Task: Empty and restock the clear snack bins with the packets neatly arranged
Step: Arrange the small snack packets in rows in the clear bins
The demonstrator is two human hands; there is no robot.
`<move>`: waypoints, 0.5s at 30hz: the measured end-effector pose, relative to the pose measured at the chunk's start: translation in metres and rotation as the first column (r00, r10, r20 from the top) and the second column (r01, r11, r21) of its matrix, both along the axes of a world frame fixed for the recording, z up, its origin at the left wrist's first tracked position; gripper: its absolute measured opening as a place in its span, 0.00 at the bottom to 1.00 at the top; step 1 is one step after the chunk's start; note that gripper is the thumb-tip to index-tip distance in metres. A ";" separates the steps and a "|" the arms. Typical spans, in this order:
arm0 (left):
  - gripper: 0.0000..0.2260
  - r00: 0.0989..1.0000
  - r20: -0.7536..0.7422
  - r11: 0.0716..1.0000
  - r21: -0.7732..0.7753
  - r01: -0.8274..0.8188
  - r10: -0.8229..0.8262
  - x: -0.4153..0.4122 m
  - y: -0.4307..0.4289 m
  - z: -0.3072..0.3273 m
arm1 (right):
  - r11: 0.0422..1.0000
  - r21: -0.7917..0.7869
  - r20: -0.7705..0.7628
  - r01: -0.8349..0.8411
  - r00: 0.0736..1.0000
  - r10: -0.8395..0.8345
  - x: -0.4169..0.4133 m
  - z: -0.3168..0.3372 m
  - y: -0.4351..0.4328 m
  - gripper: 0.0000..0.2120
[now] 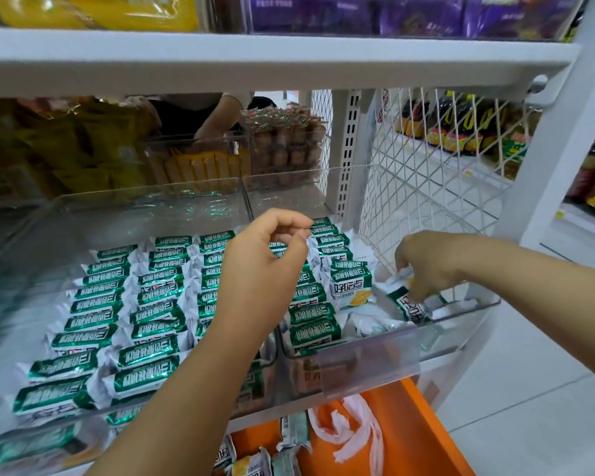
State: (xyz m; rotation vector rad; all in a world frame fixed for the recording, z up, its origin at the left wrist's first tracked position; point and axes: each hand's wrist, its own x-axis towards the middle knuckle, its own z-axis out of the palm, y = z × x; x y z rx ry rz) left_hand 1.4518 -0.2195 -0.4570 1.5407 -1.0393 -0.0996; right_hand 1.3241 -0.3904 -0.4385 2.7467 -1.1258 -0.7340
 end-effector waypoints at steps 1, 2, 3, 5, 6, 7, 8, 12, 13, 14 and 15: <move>0.11 1.000 0.004 1.000 0.002 0.000 0.000 0.000 0.000 0.000 | 0.999 -0.031 0.030 -0.033 0.999 0.034 -0.003 0.006 0.003 0.23; 0.11 1.000 0.005 1.000 0.005 0.000 0.000 0.000 0.000 0.000 | 0.998 -0.027 0.097 -0.058 0.993 0.060 -0.007 0.011 0.004 0.21; 0.11 1.000 0.004 1.000 0.006 -0.001 0.001 0.000 0.000 0.000 | 0.997 0.020 0.195 -0.081 0.978 0.076 -0.010 0.013 0.003 0.19; 0.11 1.000 0.001 1.000 0.005 -0.002 0.002 0.001 0.000 0.000 | 0.974 0.176 0.389 -0.145 0.919 0.067 -0.015 0.012 0.002 0.20; 0.11 1.000 -0.004 1.000 0.004 0.000 0.000 0.001 0.000 -0.001 | 0.959 0.222 0.430 -0.177 0.900 0.067 -0.016 0.008 0.002 0.20; 0.11 1.000 -0.009 1.000 0.002 0.004 -0.004 0.001 0.000 -0.001 | 0.951 0.228 0.446 -0.207 0.891 0.087 -0.016 0.001 0.002 0.20; 0.11 1.000 -0.012 1.000 0.000 0.007 -0.007 0.000 0.000 -0.001 | 0.950 0.206 0.460 -0.233 0.881 0.116 -0.016 -0.007 0.001 0.19; 0.11 1.000 -0.013 1.000 0.004 0.004 -0.004 0.000 -0.001 -0.001 | 0.948 0.185 0.645 -0.257 0.760 0.080 -0.014 -0.021 -0.002 0.17; 0.11 1.000 -0.008 1.000 0.003 0.004 -0.004 0.000 -0.001 -0.001 | 0.945 0.221 0.657 -0.240 0.753 0.037 -0.013 -0.022 -0.003 0.17; 0.11 1.000 -0.004 1.000 0.001 0.005 -0.005 0.000 -0.002 -0.001 | 0.944 0.241 0.643 -0.227 0.766 0.020 -0.011 -0.024 -0.003 0.16; 0.11 1.000 -0.004 1.000 -0.002 0.007 -0.007 0.001 -0.002 -0.002 | 0.949 0.234 0.607 -0.213 0.794 0.028 -0.009 -0.027 -0.004 0.15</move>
